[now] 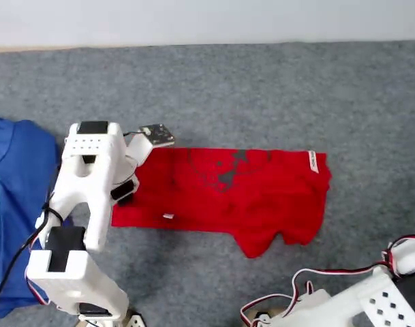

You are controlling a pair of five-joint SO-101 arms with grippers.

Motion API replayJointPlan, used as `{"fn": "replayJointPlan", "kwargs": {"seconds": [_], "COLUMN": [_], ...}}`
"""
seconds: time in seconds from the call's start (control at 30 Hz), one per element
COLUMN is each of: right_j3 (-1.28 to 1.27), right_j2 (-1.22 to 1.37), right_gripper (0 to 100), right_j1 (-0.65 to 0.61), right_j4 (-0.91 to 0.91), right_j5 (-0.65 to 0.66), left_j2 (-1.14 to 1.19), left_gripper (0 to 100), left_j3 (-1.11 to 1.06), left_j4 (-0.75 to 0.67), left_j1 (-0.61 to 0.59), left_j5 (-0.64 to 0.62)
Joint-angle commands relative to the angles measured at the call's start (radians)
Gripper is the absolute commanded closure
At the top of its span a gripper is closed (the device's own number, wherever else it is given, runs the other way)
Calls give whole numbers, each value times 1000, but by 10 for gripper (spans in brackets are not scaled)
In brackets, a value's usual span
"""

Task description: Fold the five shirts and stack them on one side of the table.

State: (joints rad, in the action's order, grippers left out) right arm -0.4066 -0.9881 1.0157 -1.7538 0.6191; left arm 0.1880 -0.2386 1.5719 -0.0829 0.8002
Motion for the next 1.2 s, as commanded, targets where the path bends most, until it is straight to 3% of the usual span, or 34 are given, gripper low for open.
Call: {"fn": "replayJointPlan", "kwargs": {"seconds": [0.0,0.47,0.83,1.07,1.17], "right_j3": [6,6,6,6,6], "right_j2": [-4,-10,-8,-2,-2], "right_gripper": [988,988,987,987,988], "right_j1": [5,5,4,-1,-73], "right_j4": [-39,-39,-39,-38,-25], "right_j5": [11,11,11,8,5], "left_j2": [-5,146,-43,-121,-152], "left_gripper": [996,994,868,866,874], "left_j3": [35,39,54,54,54], "left_j4": [17,32,72,95,92], "left_j1": [-17,-28,-29,-31,-25], "left_j5": [14,49,51,61,20]}}
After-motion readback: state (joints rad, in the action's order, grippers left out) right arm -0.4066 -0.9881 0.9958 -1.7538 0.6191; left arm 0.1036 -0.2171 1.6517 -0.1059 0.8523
